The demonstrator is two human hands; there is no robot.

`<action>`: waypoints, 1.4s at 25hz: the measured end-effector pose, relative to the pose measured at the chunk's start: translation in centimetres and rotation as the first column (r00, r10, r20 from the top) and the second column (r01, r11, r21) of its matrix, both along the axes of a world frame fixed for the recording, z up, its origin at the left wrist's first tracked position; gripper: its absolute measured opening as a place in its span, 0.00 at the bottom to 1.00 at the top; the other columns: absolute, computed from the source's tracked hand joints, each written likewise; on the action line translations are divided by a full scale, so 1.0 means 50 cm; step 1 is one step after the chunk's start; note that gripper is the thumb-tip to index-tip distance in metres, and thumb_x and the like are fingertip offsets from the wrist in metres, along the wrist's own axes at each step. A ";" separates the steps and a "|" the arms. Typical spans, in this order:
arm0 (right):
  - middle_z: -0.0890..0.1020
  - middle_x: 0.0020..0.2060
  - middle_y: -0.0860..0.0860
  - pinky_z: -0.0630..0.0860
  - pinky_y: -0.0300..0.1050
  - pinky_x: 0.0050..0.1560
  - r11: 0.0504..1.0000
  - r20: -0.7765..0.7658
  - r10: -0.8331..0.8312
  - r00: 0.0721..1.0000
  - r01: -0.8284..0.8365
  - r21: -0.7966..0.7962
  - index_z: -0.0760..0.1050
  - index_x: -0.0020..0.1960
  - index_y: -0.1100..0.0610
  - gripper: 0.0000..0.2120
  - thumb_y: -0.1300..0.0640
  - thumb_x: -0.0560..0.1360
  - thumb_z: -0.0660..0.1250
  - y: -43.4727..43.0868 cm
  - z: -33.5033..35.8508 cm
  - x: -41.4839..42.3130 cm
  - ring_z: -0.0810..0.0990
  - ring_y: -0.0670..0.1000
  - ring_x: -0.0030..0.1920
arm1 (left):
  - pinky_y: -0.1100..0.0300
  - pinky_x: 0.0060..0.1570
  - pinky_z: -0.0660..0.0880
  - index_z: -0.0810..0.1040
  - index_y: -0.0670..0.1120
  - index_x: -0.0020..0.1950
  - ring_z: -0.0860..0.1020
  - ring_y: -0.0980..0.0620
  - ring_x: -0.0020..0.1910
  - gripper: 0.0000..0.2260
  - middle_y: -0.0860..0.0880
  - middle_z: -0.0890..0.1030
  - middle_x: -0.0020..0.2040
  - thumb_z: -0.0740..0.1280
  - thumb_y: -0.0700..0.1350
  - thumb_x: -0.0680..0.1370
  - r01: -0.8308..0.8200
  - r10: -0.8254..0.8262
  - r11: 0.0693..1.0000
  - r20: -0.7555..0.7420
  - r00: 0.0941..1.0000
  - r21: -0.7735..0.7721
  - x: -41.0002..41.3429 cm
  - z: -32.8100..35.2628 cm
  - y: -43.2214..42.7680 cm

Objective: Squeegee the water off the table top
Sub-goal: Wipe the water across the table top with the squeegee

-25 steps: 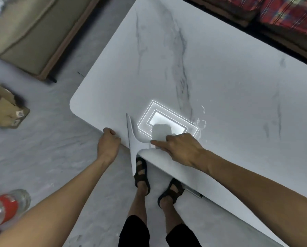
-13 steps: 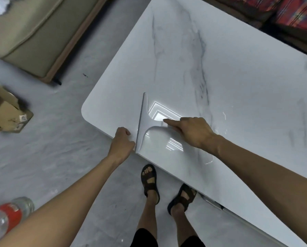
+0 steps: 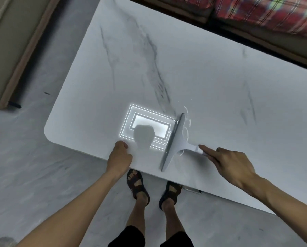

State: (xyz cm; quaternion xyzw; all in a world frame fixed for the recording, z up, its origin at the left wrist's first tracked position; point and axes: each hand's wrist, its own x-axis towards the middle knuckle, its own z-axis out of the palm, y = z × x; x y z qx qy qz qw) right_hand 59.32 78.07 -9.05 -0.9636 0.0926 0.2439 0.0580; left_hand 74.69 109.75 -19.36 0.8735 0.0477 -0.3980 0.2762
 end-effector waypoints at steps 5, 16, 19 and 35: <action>0.76 0.43 0.52 0.69 0.46 0.34 0.891 0.006 0.398 0.918 -0.388 0.237 0.57 0.75 0.37 0.26 0.56 0.81 0.57 0.212 -0.065 0.196 0.78 0.57 0.40 | 0.56 0.34 0.68 0.67 0.48 0.51 0.76 0.45 0.39 0.10 0.46 0.77 0.46 0.59 0.36 0.72 -0.295 0.273 0.953 0.222 0.936 0.069 0.062 0.028 0.096; 0.76 0.41 0.49 0.64 0.45 0.36 0.938 0.048 0.292 0.955 -0.296 0.181 0.57 0.74 0.35 0.24 0.51 0.80 0.52 0.256 -0.137 0.331 0.80 0.58 0.43 | 0.58 0.28 0.66 0.66 0.49 0.52 0.75 0.49 0.35 0.12 0.47 0.76 0.40 0.58 0.36 0.71 -0.143 0.138 0.987 0.071 0.988 0.076 0.100 0.005 0.164; 0.75 0.38 0.48 0.72 0.47 0.35 0.991 -0.023 0.096 0.995 -0.094 0.098 0.56 0.74 0.34 0.23 0.50 0.81 0.47 0.085 -0.122 0.181 0.79 0.57 0.39 | 0.59 0.30 0.66 0.66 0.49 0.53 0.74 0.52 0.37 0.13 0.48 0.76 0.43 0.60 0.36 0.72 -0.005 0.004 1.000 0.016 1.000 0.010 0.050 0.004 0.082; 0.76 0.35 0.45 0.73 0.46 0.35 0.993 0.014 -0.119 0.993 0.119 0.020 0.59 0.72 0.32 0.20 0.40 0.81 0.44 -0.265 -0.014 -0.231 0.78 0.55 0.35 | 0.56 0.35 0.72 0.66 0.50 0.53 0.77 0.48 0.37 0.12 0.52 0.75 0.40 0.59 0.38 0.71 0.000 -0.002 1.000 0.070 0.998 0.027 -0.240 0.042 -0.226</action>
